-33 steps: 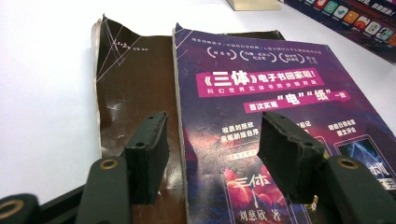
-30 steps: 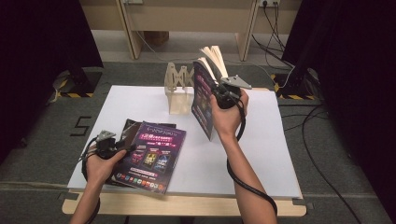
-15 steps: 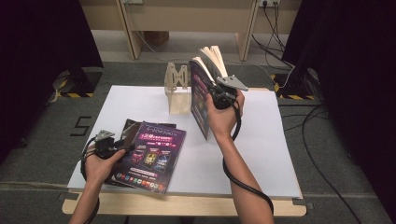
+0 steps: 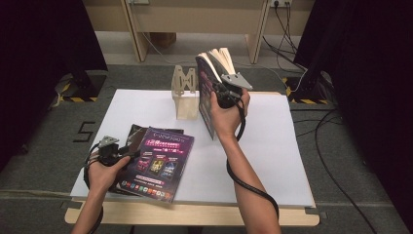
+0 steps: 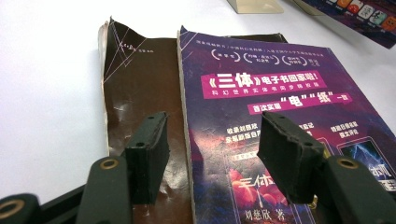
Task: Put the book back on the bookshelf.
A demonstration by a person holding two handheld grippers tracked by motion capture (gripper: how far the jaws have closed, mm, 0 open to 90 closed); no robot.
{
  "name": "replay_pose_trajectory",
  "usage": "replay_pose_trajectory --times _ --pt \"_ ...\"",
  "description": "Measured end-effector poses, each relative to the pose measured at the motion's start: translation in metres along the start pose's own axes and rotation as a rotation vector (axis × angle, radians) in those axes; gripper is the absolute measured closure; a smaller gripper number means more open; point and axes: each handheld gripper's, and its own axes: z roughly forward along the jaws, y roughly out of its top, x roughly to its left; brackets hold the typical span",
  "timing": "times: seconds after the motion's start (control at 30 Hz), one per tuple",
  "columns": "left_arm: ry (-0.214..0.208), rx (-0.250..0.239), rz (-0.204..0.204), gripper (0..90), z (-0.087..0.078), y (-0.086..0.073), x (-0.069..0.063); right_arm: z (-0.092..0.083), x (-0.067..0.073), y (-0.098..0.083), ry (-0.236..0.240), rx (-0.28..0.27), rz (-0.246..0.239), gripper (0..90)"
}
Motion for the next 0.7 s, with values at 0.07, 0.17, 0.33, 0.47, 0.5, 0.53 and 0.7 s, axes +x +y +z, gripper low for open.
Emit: replay_pose_trajectory --times 0.07,0.17,0.33,0.47,0.5,0.53,0.7 --pt "0.001 -0.001 0.002 41.7 0.000 0.000 0.000 0.003 0.000 0.001 -0.003 -0.002 0.005 83.4" --pt "0.000 -0.002 0.005 41.7 0.000 0.000 -0.001 0.008 0.001 0.001 -0.006 -0.004 0.012 83.4" --pt "-0.004 0.000 0.005 41.7 0.001 0.000 -0.001 0.015 0.001 0.003 -0.010 -0.006 0.009 83.4" --pt "-0.003 0.003 0.009 41.8 0.001 0.000 -0.001 0.020 0.002 0.004 -0.011 -0.011 0.017 83.4" --pt "-0.003 -0.001 0.007 41.8 0.001 0.000 -0.001 0.021 0.003 0.004 -0.011 -0.012 0.012 83.4" --pt "-0.002 -0.002 0.005 41.8 0.000 0.000 -0.001 0.023 0.003 0.004 -0.013 -0.012 0.011 83.4" --pt "0.000 0.001 0.008 41.8 0.000 0.000 0.000 0.028 0.005 0.007 -0.014 -0.011 0.011 83.3"
